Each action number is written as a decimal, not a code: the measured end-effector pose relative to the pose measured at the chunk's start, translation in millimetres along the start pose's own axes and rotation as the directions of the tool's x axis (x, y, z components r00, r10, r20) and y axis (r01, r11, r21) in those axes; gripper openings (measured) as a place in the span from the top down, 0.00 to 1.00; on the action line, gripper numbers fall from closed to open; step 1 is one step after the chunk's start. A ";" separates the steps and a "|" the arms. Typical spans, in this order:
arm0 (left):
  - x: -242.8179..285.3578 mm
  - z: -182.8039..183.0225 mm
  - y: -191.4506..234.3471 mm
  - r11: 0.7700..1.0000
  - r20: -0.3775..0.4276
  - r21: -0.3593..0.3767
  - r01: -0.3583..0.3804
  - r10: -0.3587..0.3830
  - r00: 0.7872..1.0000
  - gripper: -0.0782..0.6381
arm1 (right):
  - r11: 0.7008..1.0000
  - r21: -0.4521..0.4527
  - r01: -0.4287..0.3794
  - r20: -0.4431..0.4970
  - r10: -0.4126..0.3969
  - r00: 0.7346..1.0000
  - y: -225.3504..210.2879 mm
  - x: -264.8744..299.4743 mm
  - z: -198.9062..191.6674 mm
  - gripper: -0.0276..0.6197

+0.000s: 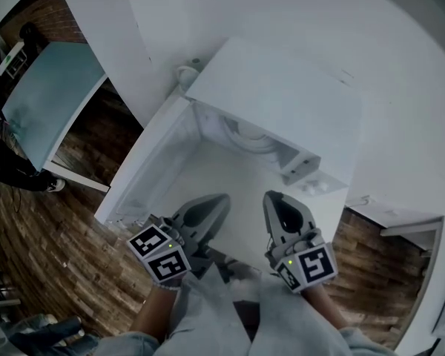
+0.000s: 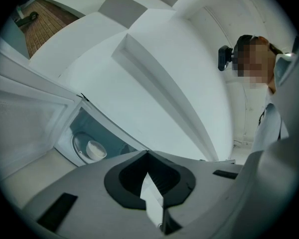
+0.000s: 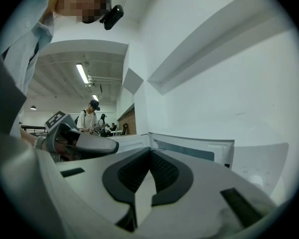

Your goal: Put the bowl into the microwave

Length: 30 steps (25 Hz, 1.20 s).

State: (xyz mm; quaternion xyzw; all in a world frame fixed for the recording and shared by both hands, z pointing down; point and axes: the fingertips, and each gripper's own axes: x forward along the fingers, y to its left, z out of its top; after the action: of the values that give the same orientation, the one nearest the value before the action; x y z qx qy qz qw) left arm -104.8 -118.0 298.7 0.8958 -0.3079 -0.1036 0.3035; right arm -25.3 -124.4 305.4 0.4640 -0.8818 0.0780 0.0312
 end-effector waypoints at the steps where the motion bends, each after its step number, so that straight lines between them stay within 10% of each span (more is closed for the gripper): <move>1: -0.3 -1.2 -1.5 1.000 -0.004 0.004 0.002 -0.002 1.000 0.90 | 1.000 0.000 0.004 -0.001 -0.004 1.000 0.6 -0.9 -0.4 0.95; 30: -3.5 -15.8 -13.2 1.000 -0.018 0.002 0.013 -0.013 1.000 0.90 | 0.999 0.039 -0.010 -0.014 0.010 1.000 1.4 -7.2 -5.4 0.95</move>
State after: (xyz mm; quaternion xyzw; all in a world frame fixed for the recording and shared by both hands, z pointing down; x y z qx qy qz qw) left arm -95.3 -100.0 303.3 0.8990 -0.2995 -0.0973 0.3045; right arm -22.4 -116.9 309.6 0.4595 -0.8822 0.0987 0.0277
